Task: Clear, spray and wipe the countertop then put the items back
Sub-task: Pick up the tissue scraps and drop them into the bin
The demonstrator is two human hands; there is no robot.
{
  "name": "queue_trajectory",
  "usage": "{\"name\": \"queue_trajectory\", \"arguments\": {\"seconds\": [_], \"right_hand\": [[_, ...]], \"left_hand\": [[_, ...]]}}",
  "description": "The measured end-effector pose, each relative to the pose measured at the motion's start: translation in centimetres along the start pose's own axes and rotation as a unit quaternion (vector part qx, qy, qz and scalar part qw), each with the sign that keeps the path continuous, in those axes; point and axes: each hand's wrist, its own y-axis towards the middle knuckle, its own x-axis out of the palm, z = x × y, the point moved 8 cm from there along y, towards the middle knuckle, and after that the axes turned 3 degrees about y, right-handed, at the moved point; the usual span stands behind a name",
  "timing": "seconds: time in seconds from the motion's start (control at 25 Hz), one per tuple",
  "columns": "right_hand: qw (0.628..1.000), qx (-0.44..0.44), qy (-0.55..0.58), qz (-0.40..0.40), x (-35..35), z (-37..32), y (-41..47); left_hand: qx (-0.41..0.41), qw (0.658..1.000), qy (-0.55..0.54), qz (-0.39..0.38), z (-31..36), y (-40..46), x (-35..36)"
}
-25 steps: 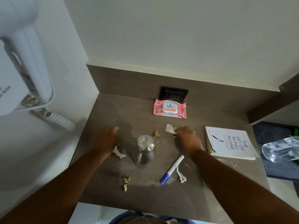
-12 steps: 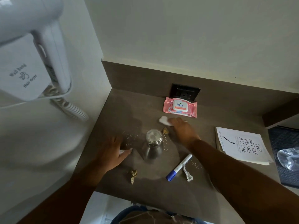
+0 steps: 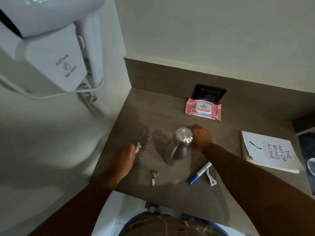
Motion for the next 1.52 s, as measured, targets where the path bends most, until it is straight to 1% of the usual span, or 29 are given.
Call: {"name": "queue_trajectory", "arguments": {"seconds": [0.08,0.12,0.2,0.28,0.32,0.4,0.52,0.6,0.64,0.8,0.88,0.96,1.08,1.24,1.32,1.4,1.52], "right_hand": [[0.998,0.021,0.048,0.023,-1.3,0.3,-1.3],[0.994,0.051,0.087,0.047,-2.0,1.0,-2.2],[0.971,0.128,0.163,0.116,-3.5,2.8,-4.6],[0.949,0.184,0.195,0.166,-4.3,4.3,-8.1],[0.944,0.204,0.199,0.166,-4.1,4.7,-9.9],[0.949,0.216,0.181,0.141,-3.2,5.1,-13.2],[0.957,0.23,0.164,0.06,-0.4,4.9,-17.1],[0.954,0.253,0.159,0.003,1.6,4.3,-18.7],[0.952,0.262,0.159,-0.013,2.3,4.0,-19.1],[0.953,0.267,0.141,0.006,2.1,3.5,-18.6],[0.958,0.251,0.141,-0.012,2.0,3.4,-18.6],[0.959,0.229,0.165,-0.013,2.0,3.8,-19.3],[0.943,0.222,0.246,0.025,1.8,5.0,-21.5],[0.921,0.212,0.323,0.05,0.6,9.2,-26.8],[0.901,0.222,0.368,0.054,-0.3,12.7,-30.8],[0.883,0.232,0.401,0.07,-1.6,17.0,-35.4],[0.857,0.27,0.43,0.091,-2.6,23.6,-42.4]], "left_hand": [[0.009,0.999,-0.025,-0.028,1.0,-0.6,0.3],[0.017,0.998,-0.043,-0.037,1.7,-1.1,0.5],[0.053,0.995,-0.079,-0.03,3.6,-2.5,0.7],[0.087,0.992,-0.086,-0.021,5.4,-4.0,1.2],[0.099,0.992,-0.076,-0.019,6.2,-4.6,1.4],[0.126,0.99,-0.052,-0.02,7.5,-5.3,1.8],[0.171,0.984,0.012,-0.041,8.1,-5.9,3.2],[0.177,0.982,0.041,-0.053,8.1,-6.0,3.8],[0.178,0.982,0.049,-0.049,8.3,-6.0,3.8],[0.172,0.984,0.039,-0.009,8.8,-5.9,3.2],[0.171,0.985,0.026,-0.008,9.2,-6.2,2.9],[0.19,0.981,0.029,-0.011,10.9,-7.2,2.7],[0.183,0.982,-0.046,-0.028,15.6,-8.6,2.9],[0.168,0.967,-0.173,-0.079,24.7,-10.5,4.3],[0.162,0.96,-0.195,-0.117,29.7,-12.2,5.9],[0.146,0.951,-0.206,-0.177,34.8,-14.6,8.6],[0.115,0.918,-0.236,-0.296,41.8,-19.1,14.6]]}}
